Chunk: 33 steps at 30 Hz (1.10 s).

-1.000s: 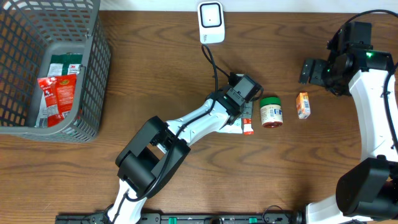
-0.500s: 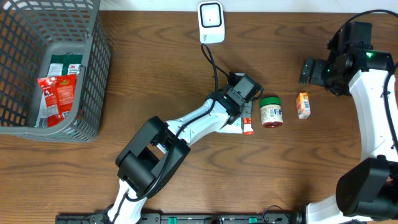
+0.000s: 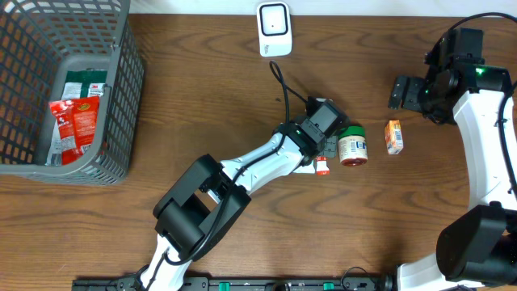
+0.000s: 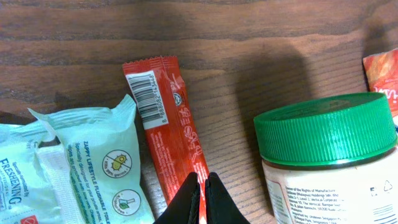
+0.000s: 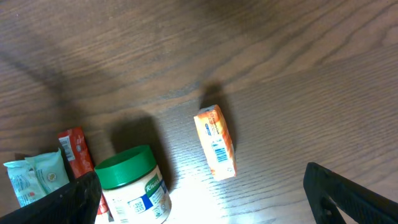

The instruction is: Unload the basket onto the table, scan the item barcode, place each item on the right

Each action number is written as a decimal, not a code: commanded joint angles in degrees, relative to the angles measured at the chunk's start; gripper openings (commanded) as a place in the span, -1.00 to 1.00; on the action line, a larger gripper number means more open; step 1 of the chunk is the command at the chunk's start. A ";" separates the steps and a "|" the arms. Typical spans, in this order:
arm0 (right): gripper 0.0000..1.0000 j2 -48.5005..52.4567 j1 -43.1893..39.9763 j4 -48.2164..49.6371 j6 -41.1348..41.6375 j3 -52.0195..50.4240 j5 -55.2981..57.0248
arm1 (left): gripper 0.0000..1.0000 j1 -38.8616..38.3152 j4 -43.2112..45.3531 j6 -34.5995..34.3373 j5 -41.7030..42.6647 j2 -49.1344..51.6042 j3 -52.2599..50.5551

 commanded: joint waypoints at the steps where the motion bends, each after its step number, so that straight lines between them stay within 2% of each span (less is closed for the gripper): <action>1: 0.99 -0.90 -0.26 -0.07 -0.37 1.05 -0.07 | -0.85 0.20 0.04 -0.83 -3.41 0.35 -0.24; 10: 0.99 -0.90 -0.26 -0.07 -0.37 1.05 -0.07 | -0.85 0.04 -5.03 -0.59 -4.11 0.37 -0.26; 13: 0.99 -0.90 -0.26 -0.07 -0.37 1.05 -0.07 | -0.85 0.04 -5.07 -0.20 -6.62 0.37 -0.26; 21: 0.98 -0.90 -0.26 -0.07 -0.37 1.05 -0.07 | -0.85 0.04 -5.05 -0.02 -6.56 -0.33 -0.24; 26: 0.98 -0.90 -0.26 -0.07 -0.37 1.05 -0.07 | -0.85 -0.02 -3.15 -0.48 -2.34 -0.66 -0.24; 33: 0.99 -0.90 -0.26 -0.07 -0.37 1.05 -0.07 | -0.85 -0.72 -2.93 -0.90 -3.43 0.13 -0.48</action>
